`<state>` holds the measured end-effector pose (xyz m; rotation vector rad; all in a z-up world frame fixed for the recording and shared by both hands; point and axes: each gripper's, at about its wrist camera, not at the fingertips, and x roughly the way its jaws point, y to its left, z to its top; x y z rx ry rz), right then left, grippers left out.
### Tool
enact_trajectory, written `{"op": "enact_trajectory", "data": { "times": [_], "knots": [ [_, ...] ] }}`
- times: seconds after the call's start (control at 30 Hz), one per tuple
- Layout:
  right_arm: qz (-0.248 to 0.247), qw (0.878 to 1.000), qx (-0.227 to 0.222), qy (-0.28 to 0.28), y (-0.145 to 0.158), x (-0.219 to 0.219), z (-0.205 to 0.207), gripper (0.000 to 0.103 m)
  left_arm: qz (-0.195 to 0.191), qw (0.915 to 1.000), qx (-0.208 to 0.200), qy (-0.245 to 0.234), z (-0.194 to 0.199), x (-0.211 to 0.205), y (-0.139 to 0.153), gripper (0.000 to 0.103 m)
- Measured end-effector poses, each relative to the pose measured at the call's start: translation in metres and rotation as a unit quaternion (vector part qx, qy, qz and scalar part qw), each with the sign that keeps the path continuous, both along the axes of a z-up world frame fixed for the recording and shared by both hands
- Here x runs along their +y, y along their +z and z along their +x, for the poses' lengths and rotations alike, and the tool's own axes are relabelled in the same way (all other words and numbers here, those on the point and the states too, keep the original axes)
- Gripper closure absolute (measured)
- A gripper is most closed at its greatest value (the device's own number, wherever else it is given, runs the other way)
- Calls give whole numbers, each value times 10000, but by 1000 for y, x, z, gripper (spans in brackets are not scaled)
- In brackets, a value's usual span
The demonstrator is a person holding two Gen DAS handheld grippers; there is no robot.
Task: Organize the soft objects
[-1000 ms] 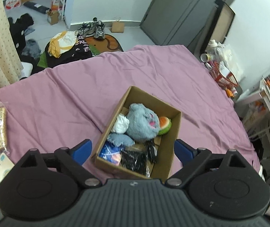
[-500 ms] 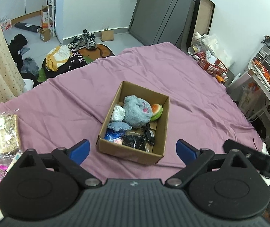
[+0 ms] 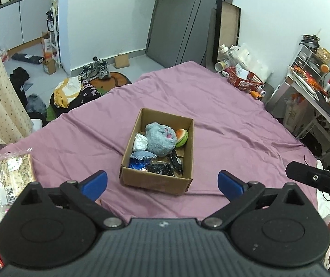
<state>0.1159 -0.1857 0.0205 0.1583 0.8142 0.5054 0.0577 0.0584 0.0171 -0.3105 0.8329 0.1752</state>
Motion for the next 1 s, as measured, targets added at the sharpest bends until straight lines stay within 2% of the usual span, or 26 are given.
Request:
{"op": "enact_trajectory", "data": {
  "times": [0.5, 1.0],
  "knots": [
    [-206, 9992, -318, -87, 16, -2, -41, 0, 254, 9994, -224, -64, -44, -4, 13, 2],
    [-403, 9977, -528, -122, 16, 5, -68, 0, 486, 9982, -335, -136, -67, -5, 18, 2]
  ]
}}
